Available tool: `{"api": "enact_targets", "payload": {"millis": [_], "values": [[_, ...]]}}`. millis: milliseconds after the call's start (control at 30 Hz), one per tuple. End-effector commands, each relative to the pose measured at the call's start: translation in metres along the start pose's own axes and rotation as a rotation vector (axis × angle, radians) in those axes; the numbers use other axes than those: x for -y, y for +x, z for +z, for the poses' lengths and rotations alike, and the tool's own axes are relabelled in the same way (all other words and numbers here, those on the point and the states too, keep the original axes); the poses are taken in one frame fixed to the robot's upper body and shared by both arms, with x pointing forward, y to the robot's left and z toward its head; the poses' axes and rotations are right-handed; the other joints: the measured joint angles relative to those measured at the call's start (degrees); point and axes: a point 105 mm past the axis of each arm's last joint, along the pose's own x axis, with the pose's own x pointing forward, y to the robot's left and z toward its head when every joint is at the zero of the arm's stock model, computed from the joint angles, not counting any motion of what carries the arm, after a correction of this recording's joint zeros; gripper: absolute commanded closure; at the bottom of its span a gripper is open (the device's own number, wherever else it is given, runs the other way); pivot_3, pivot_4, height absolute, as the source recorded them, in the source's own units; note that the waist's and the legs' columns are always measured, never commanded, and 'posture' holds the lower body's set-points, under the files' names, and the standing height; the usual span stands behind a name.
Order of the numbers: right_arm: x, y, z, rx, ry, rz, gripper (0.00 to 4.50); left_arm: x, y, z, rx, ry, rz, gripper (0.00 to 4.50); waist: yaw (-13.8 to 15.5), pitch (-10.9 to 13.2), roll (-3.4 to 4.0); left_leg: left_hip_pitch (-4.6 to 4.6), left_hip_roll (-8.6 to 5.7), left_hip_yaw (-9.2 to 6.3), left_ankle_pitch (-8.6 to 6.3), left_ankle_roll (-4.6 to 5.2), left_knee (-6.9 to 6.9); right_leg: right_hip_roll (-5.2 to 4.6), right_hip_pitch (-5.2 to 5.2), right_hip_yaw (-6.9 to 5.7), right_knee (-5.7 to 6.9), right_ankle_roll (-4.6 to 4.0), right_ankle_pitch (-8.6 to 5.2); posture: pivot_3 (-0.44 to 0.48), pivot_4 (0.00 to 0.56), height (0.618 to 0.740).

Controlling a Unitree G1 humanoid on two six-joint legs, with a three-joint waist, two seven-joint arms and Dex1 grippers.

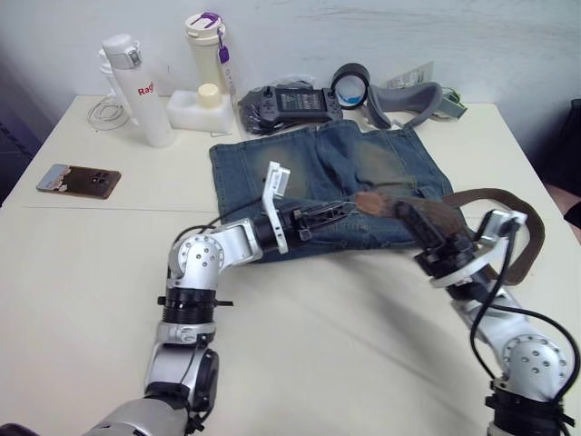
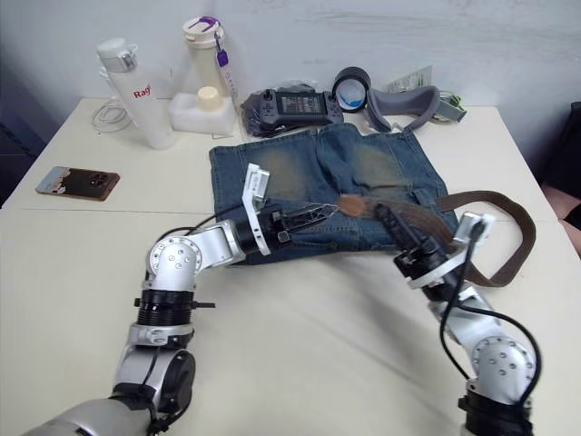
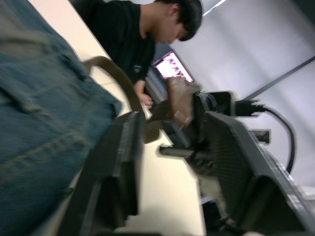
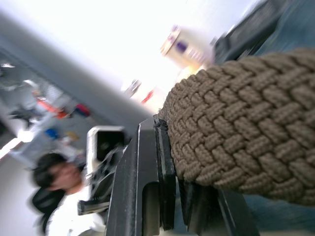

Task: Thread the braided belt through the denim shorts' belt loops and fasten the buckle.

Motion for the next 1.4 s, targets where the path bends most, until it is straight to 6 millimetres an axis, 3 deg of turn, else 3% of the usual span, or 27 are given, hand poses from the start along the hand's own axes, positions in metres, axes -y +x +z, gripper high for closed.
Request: {"api": "enact_targets", "payload": {"millis": [33, 133, 267, 333, 433, 600, 733, 800, 900, 933, 1033, 1067, 1100, 1167, 1200, 1400], "values": [[-0.001, -0.016, 0.027, 0.044, -0.098, -0.034, 4.50, 0.020, 0.006, -0.013, -0.191, 0.330, -0.133, 0.22, 0.1, 0.0, 0.02, 0.01, 0.00, 0.03, 0.00, 0.00, -0.04, 0.01, 0.00, 0.02, -0.01, 0.00, 0.00, 0.000, 0.150, 0.731], [-0.001, -0.036, 0.052, 0.062, -0.206, -0.108, 4.50, 0.038, 0.018, -0.030, -0.336, 0.615, -0.326, 0.04, 1.0, 0.0, 0.05, 0.00, -0.04, 0.11, 0.00, 0.00, -0.06, -0.01, -0.02, 0.06, -0.04, 0.00, 0.00, 0.000, 0.150, 0.731], [-0.006, -0.048, 0.070, 0.099, -0.295, -0.164, 4.50, 0.028, 0.047, -0.049, -0.429, 0.889, -0.402, 0.04, 1.5, 0.0, 0.08, 0.02, -0.12, 0.14, -0.01, 0.10, 0.03, -0.08, 0.06, 0.08, -0.32, 0.05, 0.03, 0.000, 0.150, 0.731], [-0.013, -0.050, 0.077, 0.127, -0.337, -0.185, 4.50, 0.021, 0.077, -0.051, -0.407, 1.020, -0.364, 0.04, 1.5, 0.0, 0.09, 0.10, -0.10, 0.19, -0.05, 0.18, 0.02, -0.15, 0.10, 0.15, -0.34, 0.08, 0.04, 0.000, 0.150, 0.731], [-0.023, -0.054, 0.084, 0.165, -0.384, -0.216, 4.50, 0.002, 0.107, -0.062, -0.470, 1.208, -0.278, 0.04, 1.5, 0.0, 0.08, 0.00, -0.12, 0.18, -0.07, 0.27, 0.02, -0.18, 0.00, 0.13, -0.35, 0.09, 0.05, 0.000, 0.150, 0.731], [-0.045, -0.059, 0.089, 0.200, -0.446, -0.241, 4.50, -0.021, 0.135, -0.067, -0.515, 1.334, -0.104, 0.04, 1.1, 0.0, 0.05, -0.14, -0.10, 0.22, -0.10, 0.33, -0.03, -0.19, -0.21, 0.14, -0.33, 0.11, 0.05, 0.000, 0.150, 0.731], [-0.058, -0.061, 0.090, 0.209, -0.488, -0.266, 4.50, -0.040, 0.140, -0.067, -0.582, 1.452, 0.054, 0.04, 1.2, 0.0, 0.00, -0.21, -0.12, 0.21, -0.09, 0.38, -0.03, -0.26, -0.33, 0.16, -0.26, 0.13, 0.04, 0.000, 0.150, 0.731], [-0.059, -0.062, 0.091, 0.198, -0.507, -0.293, 4.50, -0.044, 0.140, -0.070, -0.608, 1.473, 0.063, 0.29, 1.2, 0.0, 0.00, -0.21, -0.12, 0.22, -0.10, 0.40, -0.02, -0.28, -0.32, 0.16, -0.26, 0.13, 0.04, 0.000, 0.150, 0.731], [-0.057, -0.061, 0.094, 0.179, -0.535, -0.343, 4.50, -0.045, 0.136, -0.077, -0.639, 1.456, 0.028, 1.20, 1.2, 0.0, 0.00, -0.20, -0.14, 0.23, -0.11, 0.42, 0.01, -0.33, -0.31, 0.16, -0.25, 0.13, 0.04, 0.000, 0.150, 0.731], [-0.056, -0.060, 0.095, 0.170, -0.540, -0.354, 4.50, -0.046, 0.133, -0.080, -0.650, 1.437, 0.003, 1.69, 1.2, 0.0, 0.00, -0.20, -0.14, 0.23, -0.11, 0.42, 0.02, -0.33, -0.31, 0.17, -0.25, 0.13, 0.04, 0.000, 0.150, 0.731], [-0.053, -0.054, 0.093, 0.103, -0.551, -0.375, 4.50, -0.044, 0.113, -0.094, -0.700, 1.274, -0.144, 2.98, 1.1, 0.0, 0.03, -0.19, -0.13, 0.27, -0.10, 0.40, -0.02, -0.30, -0.34, 0.19, -0.23, 0.13, 0.03, 0.000, 0.150, 0.731], [-0.052, -0.052, 0.091, 0.080, -0.553, -0.378, 4.50, -0.043, 0.107, -0.097, -0.706, 1.234, -0.188, 3.06, 1.1, 0.0, 0.02, -0.18, -0.13, 0.29, -0.09, 0.39, -0.03, -0.29, -0.35, 0.20, -0.23, 0.13, 0.03, 0.000, 0.150, 0.731], [-0.052, -0.051, 0.089, 0.061, -0.550, -0.381, 4.50, -0.042, 0.101, -0.099, -0.712, 1.213, -0.219, 3.57, 1.0, 0.0, 0.07, -0.18, -0.10, 0.28, -0.08, 0.37, -0.03, -0.26, -0.35, 0.19, -0.23, 0.12, 0.03, 0.000, 0.150, 0.731], [-0.046, -0.046, 0.079, -0.028, -0.514, -0.394, 4.50, -0.042, 0.074, -0.101, -0.736, 1.176, -0.286, 4.26, 0.4, 0.0, 0.15, -0.15, -0.03, 0.34, -0.05, 0.31, -0.06, -0.19, -0.38, 0.24, -0.20, 0.08, 0.01, 0.000, 0.150, 0.731], [-0.044, -0.045, 0.074, -0.064, -0.493, -0.400, 4.50, -0.041, 0.065, -0.101, -0.742, 1.165, -0.304, 4.46, 0.2, -0.1, 0.16, -0.15, 0.02, 0.32, -0.03, 0.29, -0.05, -0.14, -0.37, 0.24, -0.20, 0.04, 0.00, 0.000, 0.150, 0.731], [-0.023, -0.054, 0.044, -0.223, -0.402, -0.522, 4.50, -0.033, 0.004, -0.109, -0.808, 1.072, -0.283, 4.46, -0.4, -0.1, 0.23, -0.01, 0.13, 0.21, -0.01, 0.26, -0.04, -0.03, -0.15, 0.20, -0.13, -0.08, -0.07, 0.000, 0.150, 0.731]]}}
